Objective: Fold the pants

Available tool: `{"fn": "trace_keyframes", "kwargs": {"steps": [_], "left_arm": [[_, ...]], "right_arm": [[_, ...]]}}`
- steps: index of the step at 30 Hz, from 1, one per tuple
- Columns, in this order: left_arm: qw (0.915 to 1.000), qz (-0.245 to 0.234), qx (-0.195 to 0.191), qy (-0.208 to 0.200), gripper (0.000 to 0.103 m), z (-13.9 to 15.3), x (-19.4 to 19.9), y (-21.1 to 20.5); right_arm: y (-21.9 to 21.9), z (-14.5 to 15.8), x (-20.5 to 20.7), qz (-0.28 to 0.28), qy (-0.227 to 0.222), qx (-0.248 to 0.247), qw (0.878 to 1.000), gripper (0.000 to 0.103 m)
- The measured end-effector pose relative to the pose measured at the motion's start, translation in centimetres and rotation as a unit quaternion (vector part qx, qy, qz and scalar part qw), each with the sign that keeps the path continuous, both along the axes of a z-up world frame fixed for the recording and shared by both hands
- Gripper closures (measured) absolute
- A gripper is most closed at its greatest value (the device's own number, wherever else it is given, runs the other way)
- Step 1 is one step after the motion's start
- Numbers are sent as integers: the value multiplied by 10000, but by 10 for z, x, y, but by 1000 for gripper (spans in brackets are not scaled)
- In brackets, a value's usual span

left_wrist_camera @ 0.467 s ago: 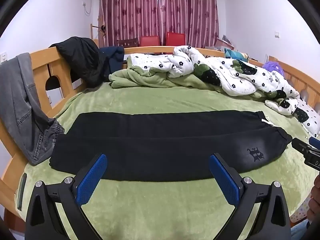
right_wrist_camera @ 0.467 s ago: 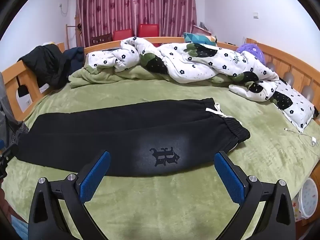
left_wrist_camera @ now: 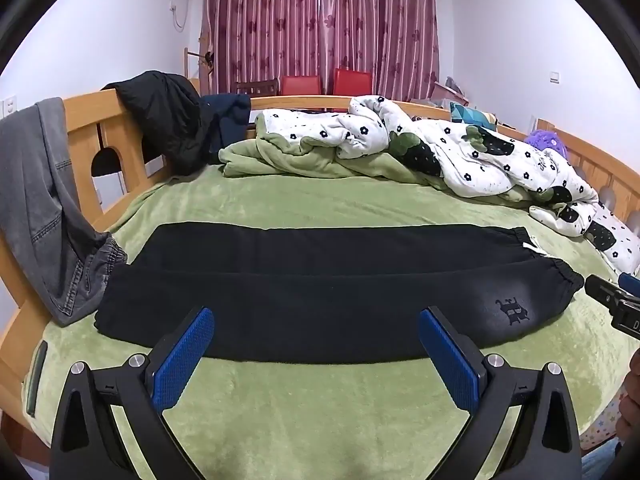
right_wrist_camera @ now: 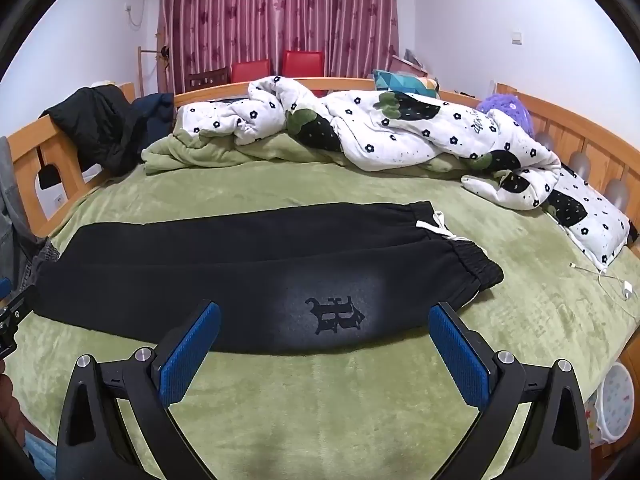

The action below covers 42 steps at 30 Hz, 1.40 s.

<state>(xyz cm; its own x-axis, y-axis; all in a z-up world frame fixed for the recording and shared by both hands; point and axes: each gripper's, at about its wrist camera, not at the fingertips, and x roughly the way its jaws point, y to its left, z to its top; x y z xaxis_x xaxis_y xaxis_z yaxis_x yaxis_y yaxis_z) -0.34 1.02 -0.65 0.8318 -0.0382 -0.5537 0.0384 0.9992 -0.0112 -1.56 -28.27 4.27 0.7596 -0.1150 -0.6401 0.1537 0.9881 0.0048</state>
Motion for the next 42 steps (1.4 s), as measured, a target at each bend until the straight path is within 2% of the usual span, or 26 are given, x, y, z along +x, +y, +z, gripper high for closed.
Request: {"fn": "trace_keyframes", "kwargs": {"steps": [42], "left_arm": [[9999, 93, -93, -41, 0, 0, 2, 6]], "right_arm": [[-4, 6, -2, 21, -32, 46, 10000, 1]]}}
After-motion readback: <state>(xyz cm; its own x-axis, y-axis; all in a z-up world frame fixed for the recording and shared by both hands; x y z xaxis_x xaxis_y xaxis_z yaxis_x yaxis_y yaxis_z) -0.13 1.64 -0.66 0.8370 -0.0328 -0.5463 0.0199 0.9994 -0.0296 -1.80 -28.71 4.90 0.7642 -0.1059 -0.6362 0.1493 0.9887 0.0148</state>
